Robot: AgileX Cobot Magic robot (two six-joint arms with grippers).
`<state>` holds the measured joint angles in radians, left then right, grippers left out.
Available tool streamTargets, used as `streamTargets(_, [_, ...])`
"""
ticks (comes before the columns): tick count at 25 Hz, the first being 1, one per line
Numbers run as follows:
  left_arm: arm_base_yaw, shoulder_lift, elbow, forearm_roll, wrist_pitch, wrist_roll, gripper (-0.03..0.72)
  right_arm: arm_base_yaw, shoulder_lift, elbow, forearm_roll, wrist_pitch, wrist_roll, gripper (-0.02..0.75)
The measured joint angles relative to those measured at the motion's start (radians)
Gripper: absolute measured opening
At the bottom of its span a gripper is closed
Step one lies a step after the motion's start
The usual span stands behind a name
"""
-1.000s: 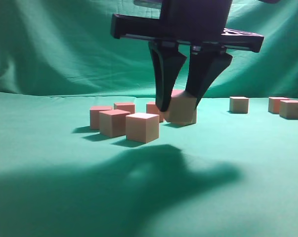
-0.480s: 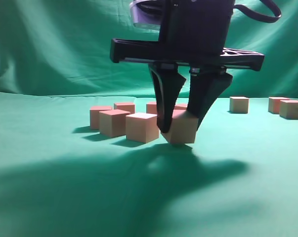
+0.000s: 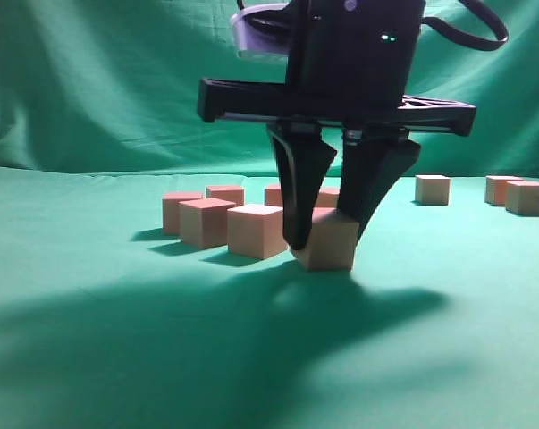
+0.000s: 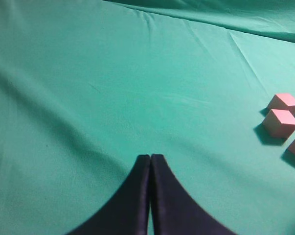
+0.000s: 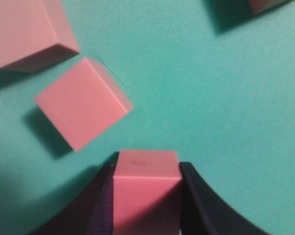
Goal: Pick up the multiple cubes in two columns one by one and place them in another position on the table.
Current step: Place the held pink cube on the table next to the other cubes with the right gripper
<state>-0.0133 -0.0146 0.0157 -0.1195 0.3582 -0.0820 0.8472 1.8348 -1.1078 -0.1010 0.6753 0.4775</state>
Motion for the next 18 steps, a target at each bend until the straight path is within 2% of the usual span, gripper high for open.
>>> streamTargets(5, [0.000, 0.000, 0.000, 0.000, 0.000, 0.000, 0.000, 0.000, 0.005, 0.000, 0.022, -0.003, -0.045, 0.263])
streamTargets(6, [0.000, 0.000, 0.000, 0.000, 0.000, 0.000, 0.000, 0.000, 0.010, 0.000, 0.032, 0.002, -0.045, 0.341])
streamTargets(9, [0.000, 0.000, 0.000, 0.000, 0.000, 0.000, 0.000, 0.000, 0.018, -0.023, 0.044, 0.049, -0.047, 0.506])
streamTargets(12, [0.000, 0.000, 0.000, 0.000, 0.000, 0.000, 0.000, 0.002, 0.018, -0.081, 0.044, 0.134, -0.073, 0.636])
streamTargets(15, [0.000, 0.000, 0.000, 0.000, 0.000, 0.000, 0.000, 0.002, 0.018, -0.177, 0.026, 0.247, -0.100, 0.632])
streamTargets(16, [0.000, 0.000, 0.000, 0.000, 0.000, 0.000, 0.000, 0.002, 0.018, -0.209, 0.008, 0.286, -0.108, 0.632])
streamTargets(17, [0.000, 0.000, 0.000, 0.000, 0.000, 0.000, 0.000, 0.002, 0.018, -0.248, -0.016, 0.336, -0.118, 0.673])
streamTargets(18, [0.000, 0.000, 0.000, 0.000, 0.000, 0.000, 0.000, 0.002, 0.018, -0.289, -0.053, 0.389, -0.125, 0.658])
